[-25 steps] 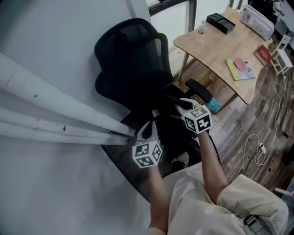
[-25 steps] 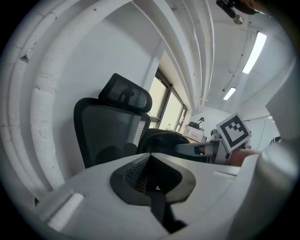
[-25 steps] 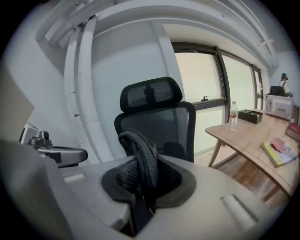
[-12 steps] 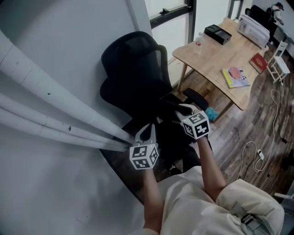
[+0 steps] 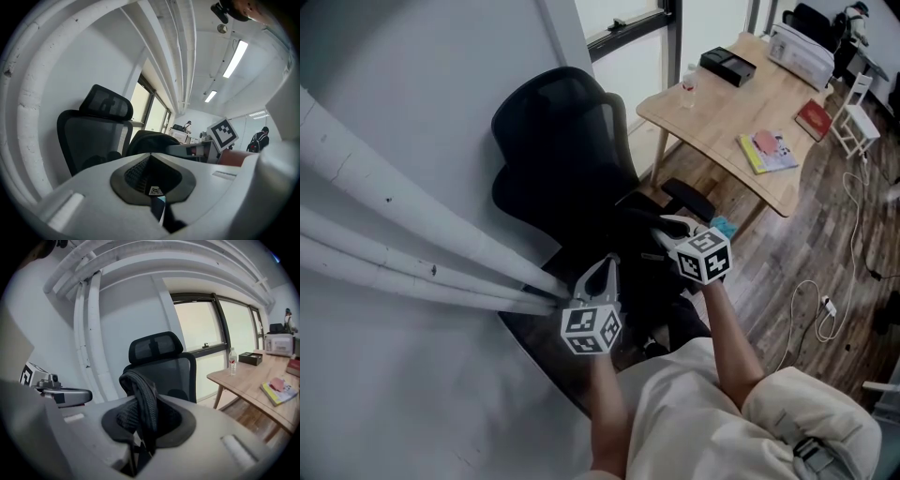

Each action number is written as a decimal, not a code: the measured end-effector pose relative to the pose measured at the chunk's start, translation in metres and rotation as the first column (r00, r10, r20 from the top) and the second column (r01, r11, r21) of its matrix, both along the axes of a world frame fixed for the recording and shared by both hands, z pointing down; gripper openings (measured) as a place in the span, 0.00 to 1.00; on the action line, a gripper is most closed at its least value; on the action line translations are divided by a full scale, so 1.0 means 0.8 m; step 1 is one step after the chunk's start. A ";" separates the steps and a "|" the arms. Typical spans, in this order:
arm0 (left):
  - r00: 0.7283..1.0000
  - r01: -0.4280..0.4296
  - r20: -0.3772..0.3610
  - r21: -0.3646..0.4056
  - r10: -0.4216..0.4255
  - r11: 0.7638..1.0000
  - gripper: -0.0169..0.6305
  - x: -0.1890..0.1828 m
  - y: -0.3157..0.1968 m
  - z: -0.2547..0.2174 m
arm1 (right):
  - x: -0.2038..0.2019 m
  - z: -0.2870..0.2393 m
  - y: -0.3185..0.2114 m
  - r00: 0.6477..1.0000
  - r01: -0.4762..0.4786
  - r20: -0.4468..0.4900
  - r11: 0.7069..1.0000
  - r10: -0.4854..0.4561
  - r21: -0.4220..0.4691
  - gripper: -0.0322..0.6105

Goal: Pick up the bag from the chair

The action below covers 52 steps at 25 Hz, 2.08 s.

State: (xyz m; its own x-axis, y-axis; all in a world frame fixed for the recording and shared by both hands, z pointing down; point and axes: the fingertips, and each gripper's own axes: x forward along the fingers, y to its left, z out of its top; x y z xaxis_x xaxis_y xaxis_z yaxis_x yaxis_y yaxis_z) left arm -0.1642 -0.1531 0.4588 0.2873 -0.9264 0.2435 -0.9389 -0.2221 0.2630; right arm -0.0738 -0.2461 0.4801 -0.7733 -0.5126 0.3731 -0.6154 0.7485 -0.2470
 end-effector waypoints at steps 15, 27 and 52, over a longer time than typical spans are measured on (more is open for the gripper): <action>1.000 -0.028 -0.002 -0.003 0.028 1.000 0.04 -0.004 0.010 0.005 | 0.036 0.013 -0.013 0.998 -0.052 -0.038 0.999 0.052 0.004 0.15; 0.995 -0.055 0.087 -0.018 0.056 0.998 0.04 0.003 0.010 0.018 | 0.037 0.015 -0.007 0.998 -0.064 -0.021 0.998 0.064 -0.001 0.15; 0.996 -0.033 0.078 0.000 0.032 0.999 0.04 -0.005 0.012 0.017 | 0.028 0.017 -0.004 0.998 -0.050 -0.029 0.999 0.050 0.003 0.15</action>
State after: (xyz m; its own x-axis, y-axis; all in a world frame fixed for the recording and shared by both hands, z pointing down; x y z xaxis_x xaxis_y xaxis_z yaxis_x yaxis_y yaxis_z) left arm -0.1682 -0.1433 0.4723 0.2973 -0.9173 0.2649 -0.9489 -0.2532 0.1884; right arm -0.0511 -0.2494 0.4938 -0.7355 -0.5514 0.3937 -0.6590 0.7171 -0.2267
